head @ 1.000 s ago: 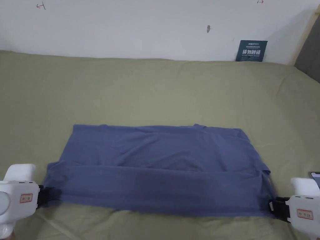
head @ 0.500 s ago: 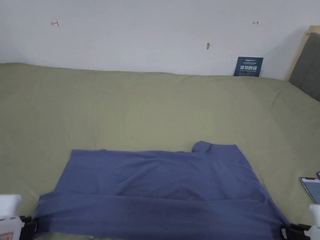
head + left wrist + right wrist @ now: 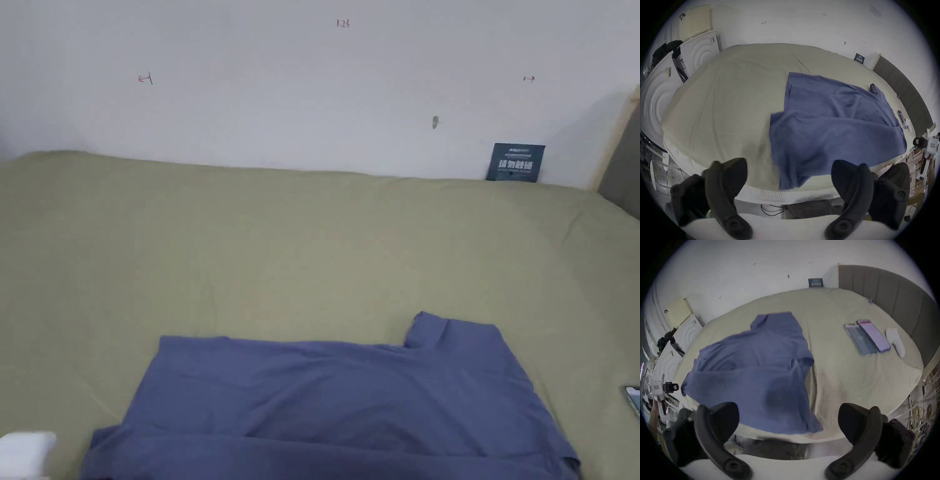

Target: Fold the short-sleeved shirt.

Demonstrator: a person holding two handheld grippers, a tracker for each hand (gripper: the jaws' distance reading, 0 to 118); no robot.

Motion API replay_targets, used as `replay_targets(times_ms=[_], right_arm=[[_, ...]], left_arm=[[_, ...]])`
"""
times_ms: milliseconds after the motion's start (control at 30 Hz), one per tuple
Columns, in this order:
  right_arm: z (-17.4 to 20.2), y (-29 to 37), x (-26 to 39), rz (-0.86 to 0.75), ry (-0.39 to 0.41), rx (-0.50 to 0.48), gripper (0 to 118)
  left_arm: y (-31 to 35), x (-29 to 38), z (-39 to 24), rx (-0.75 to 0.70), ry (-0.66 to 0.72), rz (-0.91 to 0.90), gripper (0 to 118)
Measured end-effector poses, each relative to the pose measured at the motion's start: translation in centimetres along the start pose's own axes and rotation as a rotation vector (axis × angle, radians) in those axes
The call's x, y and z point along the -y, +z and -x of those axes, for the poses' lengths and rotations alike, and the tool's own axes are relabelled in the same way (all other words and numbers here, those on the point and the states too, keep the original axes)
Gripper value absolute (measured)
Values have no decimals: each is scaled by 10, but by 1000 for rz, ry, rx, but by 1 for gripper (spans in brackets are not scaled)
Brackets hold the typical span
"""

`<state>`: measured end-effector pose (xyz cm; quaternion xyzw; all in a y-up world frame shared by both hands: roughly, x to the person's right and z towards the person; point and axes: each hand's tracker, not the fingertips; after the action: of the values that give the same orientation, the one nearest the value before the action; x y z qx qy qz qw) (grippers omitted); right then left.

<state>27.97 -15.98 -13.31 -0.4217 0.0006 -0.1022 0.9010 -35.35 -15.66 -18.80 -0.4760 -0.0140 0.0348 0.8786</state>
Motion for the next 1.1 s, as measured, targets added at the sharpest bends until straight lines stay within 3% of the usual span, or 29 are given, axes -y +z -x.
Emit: replay_targets(times_ms=[133,167,200,233,267,433,467,500,533,567,633,867,933,967,1000,1033,1100], right_arm=[[12,-5,-28,-37,11,21,109],[15,-8,-36,-55,13,32,94],[18,-11,-43,-78,20,45,49],[18,-17,-49,-82,31,70,6],[20,-27,-57,-85,41,114,0],[16,-58,-80,-70,24,102,0],[16,-66,-83,-61,33,111,0],[16,-68,-87,-57,34,114,0],[15,-75,-89,-45,33,111,0],[14,-81,-90,-38,31,111,0],[7,-94,-94,-17,35,120,0],[1,-116,-97,30,55,144,0],[-1,-121,-101,36,59,147,0],[-1,-124,-104,40,69,148,0],[0,-127,-108,41,78,150,0],[2,-128,-113,40,83,152,0],[2,-137,-125,37,90,145,0]], left_arm=[[2,-35,-6,-13,3,-70,106],[0,-47,-9,-19,4,-79,98],[-5,-58,-11,-24,-14,-87,69],[-12,-69,-14,-33,-24,-99,31],[-22,-81,-16,-42,-24,-103,0],[-72,-141,-27,-20,-11,-85,0],[-84,-154,-28,-22,-16,-79,6],[-96,-165,-29,-27,-23,-70,35],[-108,-175,-28,-29,-21,-69,74],[-121,-183,-29,-44,-20,-59,107],[-149,-194,-28,-77,-21,17,114],[-187,-195,-38,-79,-35,60,110],[-181,-190,-44,-70,-59,39,65],[-177,-189,-46,-75,-65,16,49],[-175,-189,-47,-65,-70,15,15],[-175,-191,-48,-26,-61,29,4],[-176,-192,-48,-49,-65,23,4]])
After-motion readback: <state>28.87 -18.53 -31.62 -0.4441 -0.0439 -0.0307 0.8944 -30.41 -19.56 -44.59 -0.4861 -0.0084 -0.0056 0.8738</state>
